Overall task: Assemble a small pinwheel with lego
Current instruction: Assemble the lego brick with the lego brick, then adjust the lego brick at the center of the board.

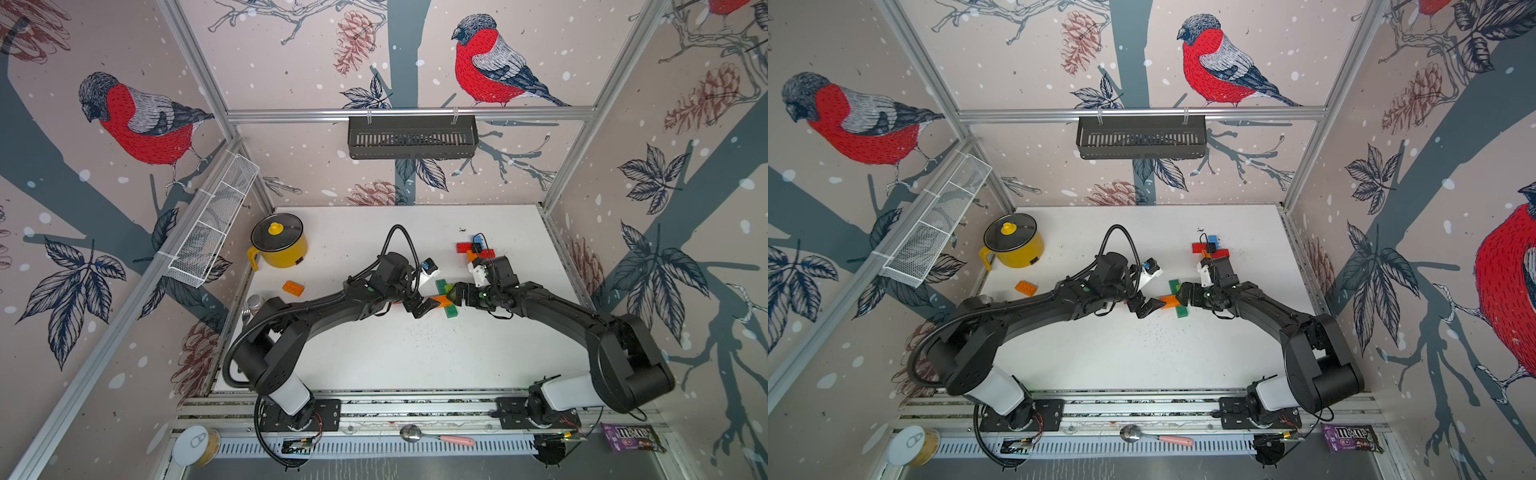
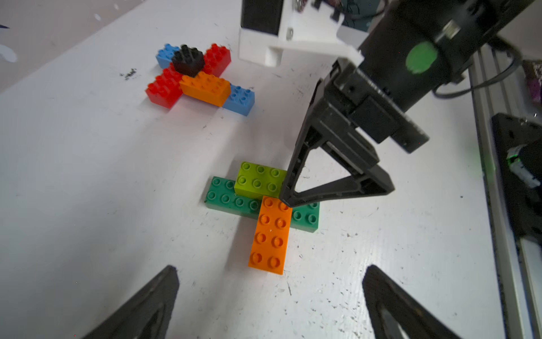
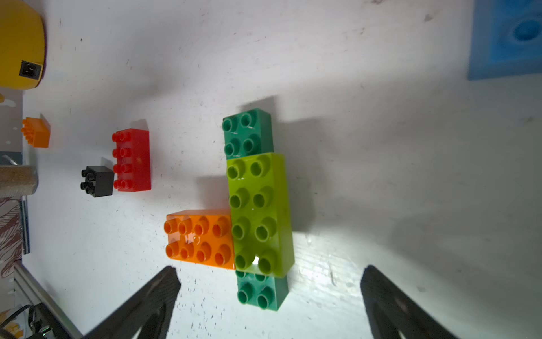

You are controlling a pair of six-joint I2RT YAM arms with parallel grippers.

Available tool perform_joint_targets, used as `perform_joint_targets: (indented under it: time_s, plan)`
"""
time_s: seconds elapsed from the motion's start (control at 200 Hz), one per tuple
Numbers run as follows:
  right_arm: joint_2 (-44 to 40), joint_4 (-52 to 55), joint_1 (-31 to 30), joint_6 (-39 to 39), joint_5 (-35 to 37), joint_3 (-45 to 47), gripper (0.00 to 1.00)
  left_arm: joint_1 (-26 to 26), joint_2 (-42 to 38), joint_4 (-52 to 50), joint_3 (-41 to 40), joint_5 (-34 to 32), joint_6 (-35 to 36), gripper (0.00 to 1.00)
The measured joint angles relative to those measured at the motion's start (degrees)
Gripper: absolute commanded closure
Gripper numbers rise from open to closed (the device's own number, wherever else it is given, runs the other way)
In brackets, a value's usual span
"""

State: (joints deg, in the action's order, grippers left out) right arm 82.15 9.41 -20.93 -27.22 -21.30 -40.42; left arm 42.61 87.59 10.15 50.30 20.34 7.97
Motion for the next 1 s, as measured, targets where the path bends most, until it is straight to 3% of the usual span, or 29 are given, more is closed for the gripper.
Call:
perform_joint_targets:
  time_s: [0.18, 0.38, 0.47, 0.72, 0.996]
  plan:
    - [0.26, -2.78, -0.15, -0.11, -2.67, 2.21, 0.01, 0.59, -9.84, -0.61, -3.52, -17.4, -18.32, 0.02]
    - [0.07, -6.21, -1.84, -2.91, -4.9, 5.16, 0.01, 1.7, -15.87, -2.25, -11.1, -32.46, -29.83, 0.02]
    - [-0.26, -7.87, -3.37, -4.11, -5.25, 6.1, 0.01, 1.38, -15.72, -5.07, -11.52, -33.75, -32.96, 0.05]
    - [-0.33, -13.49, -7.85, -9.05, -5.57, 8.26, 0.01, 1.44, -11.5, -7.76, -13.27, -27.39, -38.58, 0.17]
    - [-4.04, -15.54, -6.56, -11.63, -4.66, 8.61, 0.01, 1.75, -2.64, -6.08, -11.8, -28.48, -41.42, 0.25]
